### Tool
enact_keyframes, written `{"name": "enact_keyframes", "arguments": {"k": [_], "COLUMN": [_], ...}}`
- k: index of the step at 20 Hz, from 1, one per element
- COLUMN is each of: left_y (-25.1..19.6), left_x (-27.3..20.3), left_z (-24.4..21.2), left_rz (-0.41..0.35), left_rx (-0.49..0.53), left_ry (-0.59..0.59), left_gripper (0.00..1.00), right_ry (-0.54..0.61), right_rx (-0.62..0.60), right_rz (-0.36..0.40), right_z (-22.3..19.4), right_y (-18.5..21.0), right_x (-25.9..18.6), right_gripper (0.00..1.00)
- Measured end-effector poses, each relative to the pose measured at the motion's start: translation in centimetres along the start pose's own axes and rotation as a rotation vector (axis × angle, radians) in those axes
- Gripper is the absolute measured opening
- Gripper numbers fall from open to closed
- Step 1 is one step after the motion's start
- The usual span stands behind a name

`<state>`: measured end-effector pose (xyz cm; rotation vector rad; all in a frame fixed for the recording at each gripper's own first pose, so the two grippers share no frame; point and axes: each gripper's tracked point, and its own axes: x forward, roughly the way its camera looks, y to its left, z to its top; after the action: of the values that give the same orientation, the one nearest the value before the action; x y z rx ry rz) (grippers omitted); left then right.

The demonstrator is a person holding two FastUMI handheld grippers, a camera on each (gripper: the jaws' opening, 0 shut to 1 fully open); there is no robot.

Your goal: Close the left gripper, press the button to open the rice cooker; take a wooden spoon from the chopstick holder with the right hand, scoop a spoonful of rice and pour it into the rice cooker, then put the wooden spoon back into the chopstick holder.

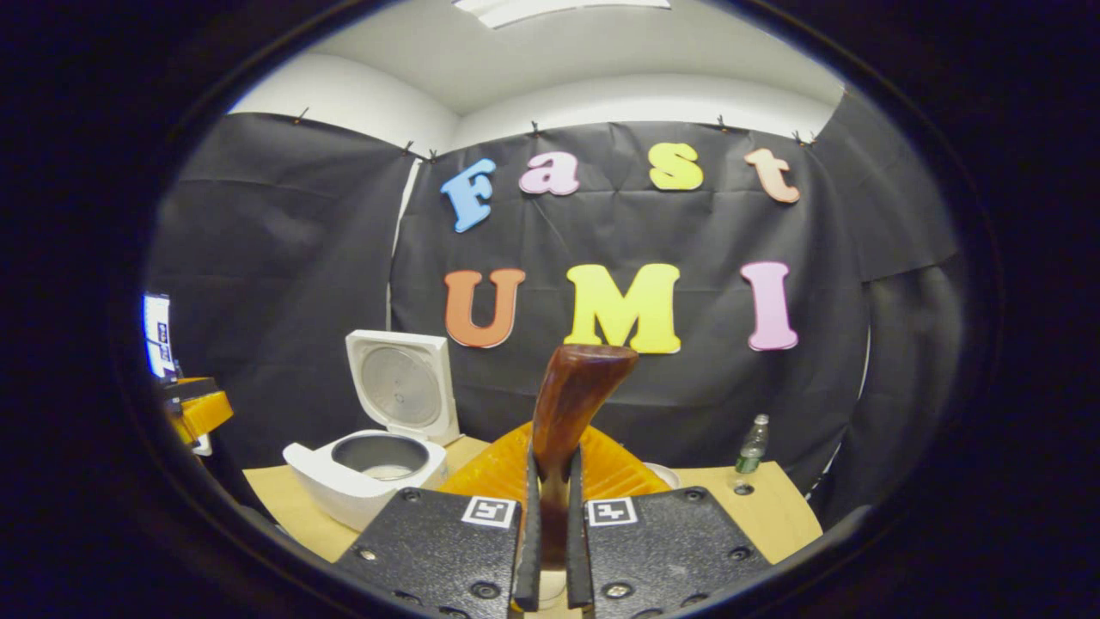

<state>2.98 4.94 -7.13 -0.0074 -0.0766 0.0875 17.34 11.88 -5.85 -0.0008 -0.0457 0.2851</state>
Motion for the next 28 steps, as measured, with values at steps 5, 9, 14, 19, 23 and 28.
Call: {"name": "enact_keyframes", "arguments": {"k": [5,9,14,19,23,28], "left_y": [-3.2,-4.1,-4.3,-4.8,-4.8,-4.3], "left_x": [1.3,1.2,1.7,2.3,2.5,3.3], "left_z": [-0.3,-1.1,-1.6,-1.8,-1.7,-2.0], "left_rz": [-0.076,-0.109,-0.103,-0.100,-0.094,-0.076], "left_rx": [-0.019,0.017,0.023,0.047,0.057,0.034], "left_ry": [0.024,0.071,0.090,0.103,0.110,0.127], "left_gripper": [0.94,0.94,0.94,0.94,0.94,0.94], "right_ry": [0.029,0.091,0.168,0.225,0.210,0.165], "right_rx": [0.028,0.112,0.159,0.213,0.192,0.120], "right_rz": [-0.151,-0.199,-0.237,-0.217,-0.295,-0.346], "right_z": [-3.1,-7.2,-12.2,-14.7,-14.7,-12.3], "right_y": [-7.3,-10.9,-12.9,-13.5,-15.8,-16.3], "right_x": [-0.7,-0.1,1.8,3.2,2.3,-0.1], "right_gripper": [0.19,0.20,0.20,0.25,0.48,0.89]}}
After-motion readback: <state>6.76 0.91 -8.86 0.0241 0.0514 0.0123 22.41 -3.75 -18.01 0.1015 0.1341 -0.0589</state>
